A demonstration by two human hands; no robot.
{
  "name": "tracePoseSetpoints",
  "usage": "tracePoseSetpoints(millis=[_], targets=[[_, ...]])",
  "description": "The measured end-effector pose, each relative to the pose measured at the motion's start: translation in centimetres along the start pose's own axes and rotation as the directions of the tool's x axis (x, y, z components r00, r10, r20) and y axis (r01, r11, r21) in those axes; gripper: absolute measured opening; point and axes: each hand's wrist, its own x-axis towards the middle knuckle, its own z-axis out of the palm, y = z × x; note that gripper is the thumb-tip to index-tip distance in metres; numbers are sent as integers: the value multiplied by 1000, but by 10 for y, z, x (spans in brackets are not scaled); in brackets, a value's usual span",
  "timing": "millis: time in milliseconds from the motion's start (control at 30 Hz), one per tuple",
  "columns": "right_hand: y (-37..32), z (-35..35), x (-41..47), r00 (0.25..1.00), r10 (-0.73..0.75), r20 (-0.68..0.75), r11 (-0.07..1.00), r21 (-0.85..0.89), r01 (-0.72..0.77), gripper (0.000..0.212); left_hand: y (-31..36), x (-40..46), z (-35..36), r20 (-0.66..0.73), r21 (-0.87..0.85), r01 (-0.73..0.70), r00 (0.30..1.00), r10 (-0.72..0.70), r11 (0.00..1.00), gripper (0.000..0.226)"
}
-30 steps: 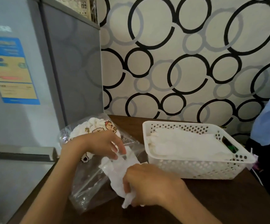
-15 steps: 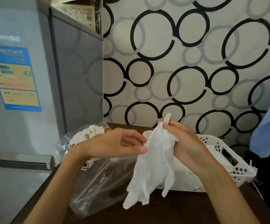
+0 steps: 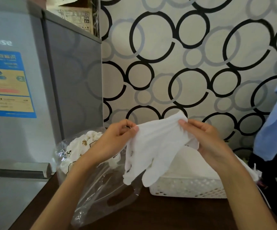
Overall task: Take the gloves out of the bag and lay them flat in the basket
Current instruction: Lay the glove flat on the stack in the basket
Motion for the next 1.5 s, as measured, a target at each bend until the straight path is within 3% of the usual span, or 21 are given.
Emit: tracePoseSetpoints(millis=[133,300,467,533,600,667,767,900,1033,1167,1267,1333,1400,1500], targets=[[-1,-6,3,999,9,-46,998,66,-6,14,1,1,6,-48,-23,-1,999,0,1000,15],[-3,1,-1,970,-205,-134,972,-148,185,13,-2,4,8,-270,-4,-16,963,15,1000,19],[-15,19,-14,955,-297,7,953,-64,297,14,13,-1,-11,-552,88,-152,816,175,985,15],[-20,19,-17,953,-302,18,952,-35,303,13,23,-3,-20,-590,156,-185,771,241,970,13],[-22,11,-15,964,-265,-15,964,-36,264,11,33,2,-23,-542,220,-180,795,274,959,12],[-19,-4,-8,984,-174,-45,980,-109,168,10,37,17,-18,-437,282,-130,865,248,950,13],[-7,-36,4,1000,-20,-24,943,-332,11,10,26,50,11,-155,463,-109,967,202,880,16],[15,-75,16,982,174,-76,851,-490,-189,22,-9,94,61,134,445,-91,990,34,891,14],[35,-96,28,963,212,-166,737,-621,-269,30,-27,112,94,177,525,-90,984,-5,846,19],[44,-105,34,943,216,-252,694,-640,-330,31,-24,109,107,46,599,-91,996,79,796,20],[39,-106,31,939,289,-184,705,-623,-339,46,-15,101,105,-25,630,-180,968,251,755,21],[36,-104,28,939,314,-140,672,-666,-324,57,-7,93,105,101,611,-283,954,282,739,30],[35,-101,25,937,333,-107,636,-708,-308,62,-1,84,109,344,592,-300,933,102,748,55],[37,-98,22,930,355,-97,586,-752,-302,67,-8,77,110,544,735,-282,788,-288,617,90]])
